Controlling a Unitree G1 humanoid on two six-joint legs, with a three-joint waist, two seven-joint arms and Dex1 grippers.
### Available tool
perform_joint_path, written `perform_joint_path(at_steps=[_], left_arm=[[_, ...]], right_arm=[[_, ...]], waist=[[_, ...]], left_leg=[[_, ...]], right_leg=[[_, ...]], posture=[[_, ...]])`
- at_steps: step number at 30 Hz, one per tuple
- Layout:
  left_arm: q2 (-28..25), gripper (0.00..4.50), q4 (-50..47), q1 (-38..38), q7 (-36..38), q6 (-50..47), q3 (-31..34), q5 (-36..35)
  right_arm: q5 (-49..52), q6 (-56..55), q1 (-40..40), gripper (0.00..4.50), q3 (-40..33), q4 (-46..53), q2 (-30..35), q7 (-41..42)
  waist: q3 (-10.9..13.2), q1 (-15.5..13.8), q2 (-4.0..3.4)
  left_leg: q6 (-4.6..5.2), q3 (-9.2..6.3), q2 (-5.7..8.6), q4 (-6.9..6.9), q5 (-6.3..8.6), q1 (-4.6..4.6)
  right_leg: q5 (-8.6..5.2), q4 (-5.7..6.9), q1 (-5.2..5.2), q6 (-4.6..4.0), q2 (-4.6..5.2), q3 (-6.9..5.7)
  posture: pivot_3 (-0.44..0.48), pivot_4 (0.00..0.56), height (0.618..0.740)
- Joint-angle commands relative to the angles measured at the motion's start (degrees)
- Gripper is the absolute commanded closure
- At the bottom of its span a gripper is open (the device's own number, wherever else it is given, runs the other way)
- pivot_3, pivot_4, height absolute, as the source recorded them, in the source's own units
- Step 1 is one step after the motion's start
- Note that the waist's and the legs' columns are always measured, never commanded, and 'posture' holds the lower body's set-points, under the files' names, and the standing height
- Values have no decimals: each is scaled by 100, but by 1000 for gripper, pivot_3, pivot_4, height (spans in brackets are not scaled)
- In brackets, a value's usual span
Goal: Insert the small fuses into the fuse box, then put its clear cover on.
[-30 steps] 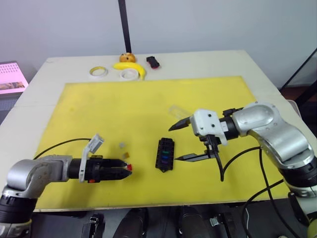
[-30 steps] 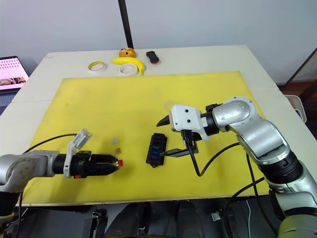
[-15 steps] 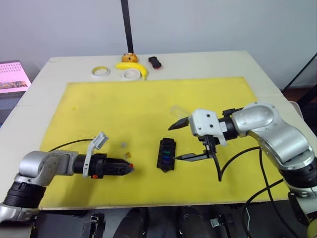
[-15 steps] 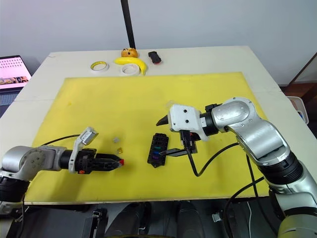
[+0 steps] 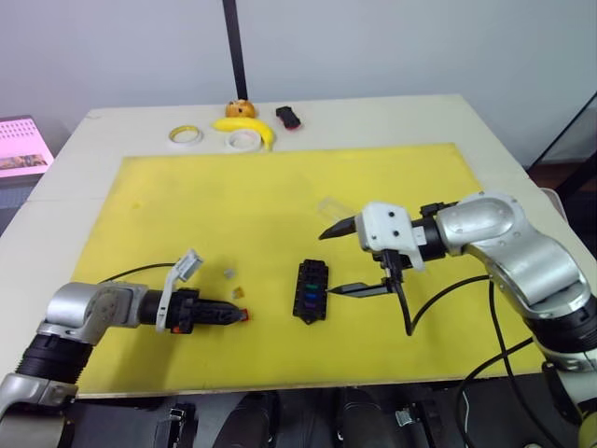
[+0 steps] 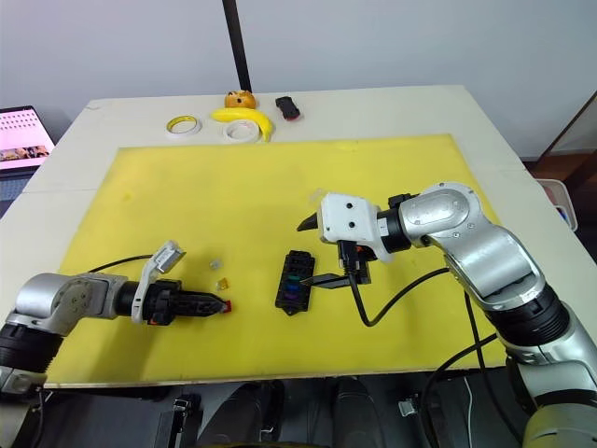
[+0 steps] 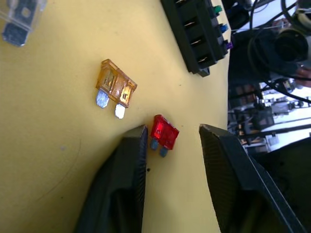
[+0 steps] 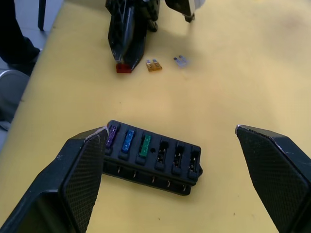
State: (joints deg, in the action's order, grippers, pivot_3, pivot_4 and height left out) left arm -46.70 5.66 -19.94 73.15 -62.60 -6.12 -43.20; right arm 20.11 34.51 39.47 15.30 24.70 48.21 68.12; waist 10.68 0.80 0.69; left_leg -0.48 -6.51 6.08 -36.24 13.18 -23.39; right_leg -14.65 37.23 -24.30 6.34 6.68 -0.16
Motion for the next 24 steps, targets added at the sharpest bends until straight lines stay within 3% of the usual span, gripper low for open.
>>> perform_joint_path(at_steps=[1,3,5,7,8,16,24], left_arm=[[-117,2836,113,62,-23,62,-38,223],[-142,2836,103,93,-2,100,-48,253],[-168,3404,55,148,19,153,-71,286],[-165,4253,-11,202,28,151,-59,281],[-176,4425,-51,237,45,182,-68,299],[-356,4425,-564,514,115,160,552,-93],[-90,4425,-1832,443,-697,-407,1813,-1265]], right_arm=[[-50,-72,117,0,-39,34,-36,-6],[-93,-119,119,0,-29,4,-51,-10],[-96,-121,119,0,-28,1,-79,-6],[-124,-147,110,0,-11,-8,-103,-2],[-137,-156,106,0,-7,-11,-107,-1],[-41,52,46,0,-99,96,-49,19],[384,576,128,0,-273,116,-136,-65]], waist=[[0,2,0],[0,2,0],[0,10,0],[0,16,0],[0,15,-1],[0,36,-1],[1,-18,2]], left_leg=[[0,0,0,0,0,0],[0,0,-1,1,0,0],[0,0,-1,0,0,0],[0,0,-1,1,0,0],[0,0,-1,1,0,0],[-1,1,-4,6,0,0],[2,0,-2,1,1,-4]], right_leg=[[0,0,0,0,0,0],[0,1,-1,0,0,0],[0,0,-1,0,0,0],[0,0,-1,0,0,1],[0,0,-1,0,0,1],[0,0,-5,-1,-2,3],[0,-4,-3,0,2,3]], posture=[[0,150,740],[0,150,740],[0,150,740],[0,150,740],[0,150,740],[0,150,740],[0,150,740]])
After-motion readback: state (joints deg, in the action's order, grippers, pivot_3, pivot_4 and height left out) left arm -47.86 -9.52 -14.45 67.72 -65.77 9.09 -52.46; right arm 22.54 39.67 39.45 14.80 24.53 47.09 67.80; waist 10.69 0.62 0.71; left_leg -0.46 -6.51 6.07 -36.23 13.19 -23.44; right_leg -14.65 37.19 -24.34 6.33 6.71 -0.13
